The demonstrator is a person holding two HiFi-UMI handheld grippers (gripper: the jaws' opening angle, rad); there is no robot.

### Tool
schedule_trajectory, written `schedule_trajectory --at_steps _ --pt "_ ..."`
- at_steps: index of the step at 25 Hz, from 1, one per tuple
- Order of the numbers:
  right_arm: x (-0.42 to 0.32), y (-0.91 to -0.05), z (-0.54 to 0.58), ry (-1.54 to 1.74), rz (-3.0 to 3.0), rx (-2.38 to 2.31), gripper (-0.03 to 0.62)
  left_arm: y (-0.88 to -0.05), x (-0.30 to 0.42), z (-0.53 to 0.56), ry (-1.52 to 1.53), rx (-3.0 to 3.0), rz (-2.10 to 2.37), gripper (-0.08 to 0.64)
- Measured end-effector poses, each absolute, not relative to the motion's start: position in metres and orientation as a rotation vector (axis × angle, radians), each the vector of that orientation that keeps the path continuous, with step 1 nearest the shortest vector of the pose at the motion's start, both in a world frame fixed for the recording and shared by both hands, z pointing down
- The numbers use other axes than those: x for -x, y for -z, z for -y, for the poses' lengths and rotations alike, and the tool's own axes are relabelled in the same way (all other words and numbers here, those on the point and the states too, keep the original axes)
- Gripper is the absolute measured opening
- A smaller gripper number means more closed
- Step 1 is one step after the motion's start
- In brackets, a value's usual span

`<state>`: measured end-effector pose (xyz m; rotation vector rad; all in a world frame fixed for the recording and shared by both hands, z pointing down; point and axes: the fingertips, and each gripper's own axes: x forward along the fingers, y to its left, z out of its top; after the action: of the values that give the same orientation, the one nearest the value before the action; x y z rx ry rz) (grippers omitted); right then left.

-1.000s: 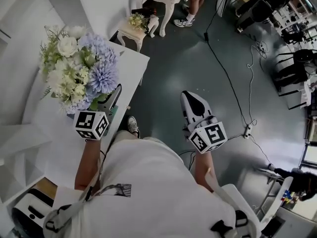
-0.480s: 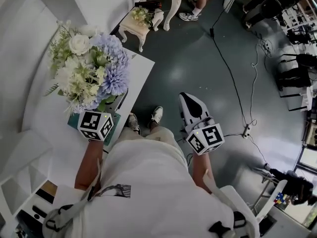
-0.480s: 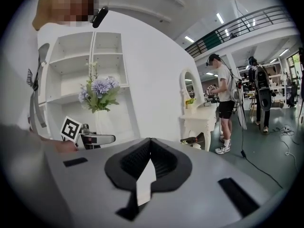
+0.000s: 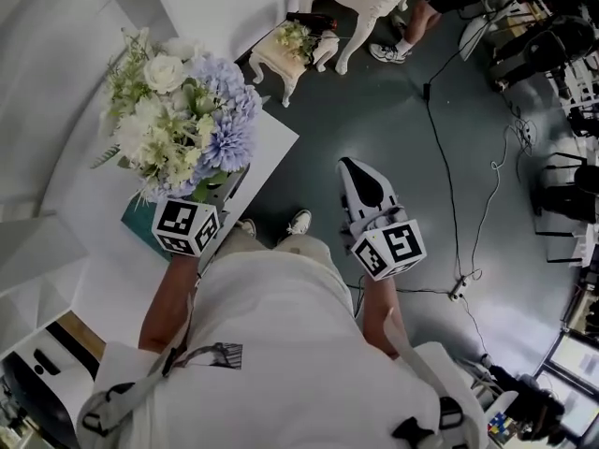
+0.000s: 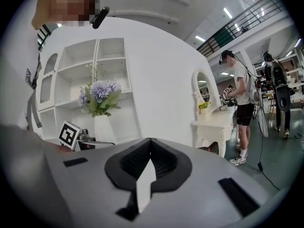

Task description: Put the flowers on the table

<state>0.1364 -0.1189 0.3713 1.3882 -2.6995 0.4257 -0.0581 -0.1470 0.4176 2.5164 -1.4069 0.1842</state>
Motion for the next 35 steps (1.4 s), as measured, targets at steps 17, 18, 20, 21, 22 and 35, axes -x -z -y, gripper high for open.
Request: schedule_trajectory --at_steps 17,18,20,21,22,35 --pt "-0.174 -0.445 0.154 -0.44 2.588 -1.23 0.011 -0.537 0.018 0.212 -0.213 -2.461 1.488 0.391" --pt "-0.174 -0.449 0.154 -0.438 2.581 -1.225 0.011 -0.543 0.017 0.216 -0.213 -2.461 1.491 0.391" --pt "-0.173 -0.452 0.148 -0.446 2.569 -1.215 0.011 -0.55 0.019 0.218 -0.214 -2.455 1.502 0.391" --pt "-0.172 -0.454 0.143 -0.453 2.562 -1.208 0.011 -0.552 0.021 0.217 -0.216 -2.454 1.507 0.391" --pt "-0.171 -0.455 0.139 -0.46 2.552 -1.201 0.011 -0.554 0.022 0.217 -0.218 -2.455 1.509 0.391" --pt "-0.164 -0.446 0.1 -0.5 2.471 -1.195 0.011 -0.557 0.028 0.219 -0.259 -2.485 1.496 0.391"
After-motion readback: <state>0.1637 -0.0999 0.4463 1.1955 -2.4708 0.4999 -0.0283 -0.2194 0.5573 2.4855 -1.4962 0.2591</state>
